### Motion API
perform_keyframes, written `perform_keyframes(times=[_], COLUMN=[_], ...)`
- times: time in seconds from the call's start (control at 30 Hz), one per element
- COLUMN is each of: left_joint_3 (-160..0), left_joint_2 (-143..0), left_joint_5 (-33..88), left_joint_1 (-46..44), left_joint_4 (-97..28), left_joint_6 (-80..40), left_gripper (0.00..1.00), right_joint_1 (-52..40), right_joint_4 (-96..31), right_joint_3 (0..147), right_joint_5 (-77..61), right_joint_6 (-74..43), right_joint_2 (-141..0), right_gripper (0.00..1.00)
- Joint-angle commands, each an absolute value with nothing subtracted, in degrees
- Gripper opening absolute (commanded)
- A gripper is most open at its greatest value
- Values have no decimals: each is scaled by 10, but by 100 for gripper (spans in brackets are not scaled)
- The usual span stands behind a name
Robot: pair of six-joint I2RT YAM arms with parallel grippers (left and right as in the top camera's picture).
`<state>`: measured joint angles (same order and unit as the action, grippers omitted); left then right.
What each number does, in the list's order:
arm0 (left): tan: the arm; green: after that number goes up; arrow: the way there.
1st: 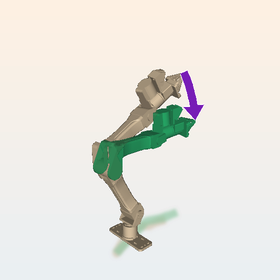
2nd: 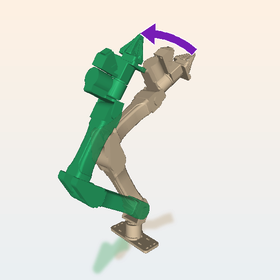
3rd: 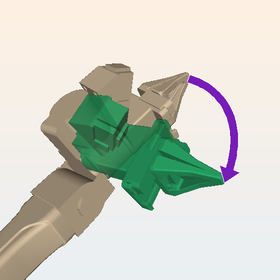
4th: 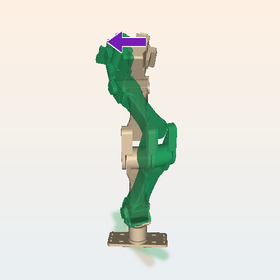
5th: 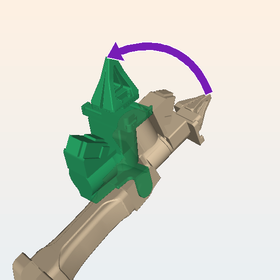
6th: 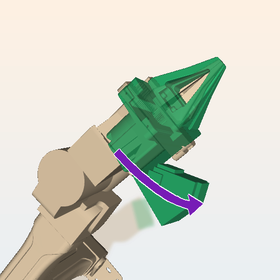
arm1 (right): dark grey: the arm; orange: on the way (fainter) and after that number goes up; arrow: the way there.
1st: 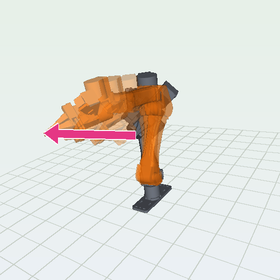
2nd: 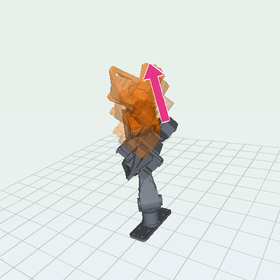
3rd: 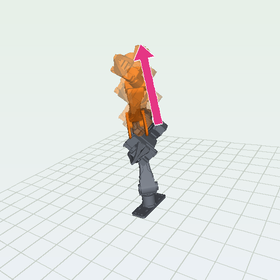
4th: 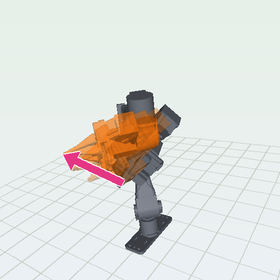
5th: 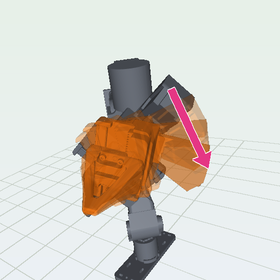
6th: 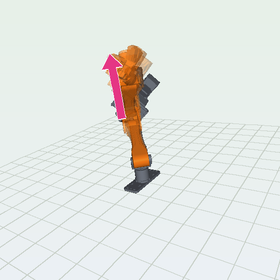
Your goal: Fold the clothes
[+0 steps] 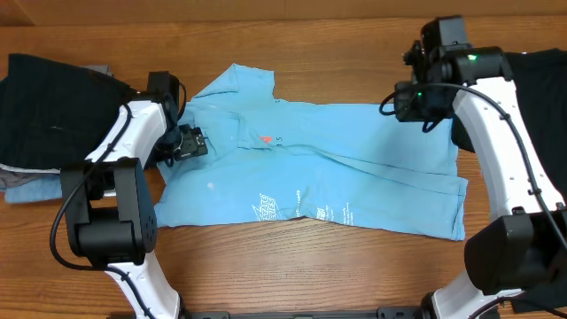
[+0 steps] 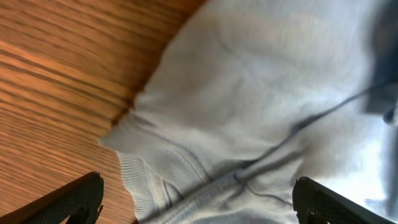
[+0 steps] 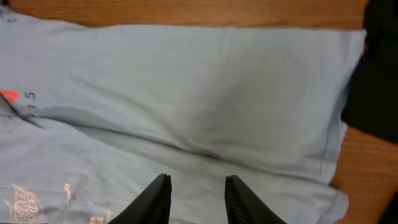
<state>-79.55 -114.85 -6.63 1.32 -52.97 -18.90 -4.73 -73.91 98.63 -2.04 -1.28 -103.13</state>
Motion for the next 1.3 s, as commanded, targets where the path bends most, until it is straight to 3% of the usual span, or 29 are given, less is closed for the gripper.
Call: perform_keyframes(times=[0.0, 0.07, 0.17, 0.2, 0.33, 0.5, 0.73, 0.87, 1.0, 1.13, 1.27], left_joint_3=[-836, -899, -1015, -1080, -1159, -1159, -1159, -1159, -1159, -1159, -1143], left_joint_2=[-1133, -1133, -1133, -1133, -1133, -1162, -1272, -1323, -1347, -1347, -1354], left_joint_5=[-3, 8, 29, 31, 7, -51, -64, -69, -113, -105, -94], left_joint_1=[11, 8, -6, -24, -78, -126, -126, -128, -126, -116, -114], left_joint_4=[-551, -594, -649, -665, -644, -533, -446, -434, -434, -448, -459], left_joint_6=[-137, -137, -94, -53, 33, 70, 150, 216, 224, 223, 223], left_gripper=[100, 100, 91, 91, 91, 91, 82, 79, 78, 68, 68], right_joint_1=[-28, -18, -9, -7, -7, -6, -5, -5, -5, -5, -5], right_joint_4=[-749, -749, -748, -749, -754, -751, -695, -679, -642, -621, -613], right_joint_3=[998, 998, 998, 998, 997, 994, 958, 936, 908, 890, 883], right_joint_5=[-15, -15, -15, -15, -15, -11, -7, -7, -7, -7, -7], right_joint_6=[-18, -18, -18, -18, -18, -15, 3, 3, 2, 2, 2], right_joint_2=[-1025, -1025, -1025, -1025, -1025, -1026, -1030, -1030, -1030, -1030, -1030], right_gripper=[35, 37, 38, 43, 50, 54, 55, 55, 54, 55, 54])
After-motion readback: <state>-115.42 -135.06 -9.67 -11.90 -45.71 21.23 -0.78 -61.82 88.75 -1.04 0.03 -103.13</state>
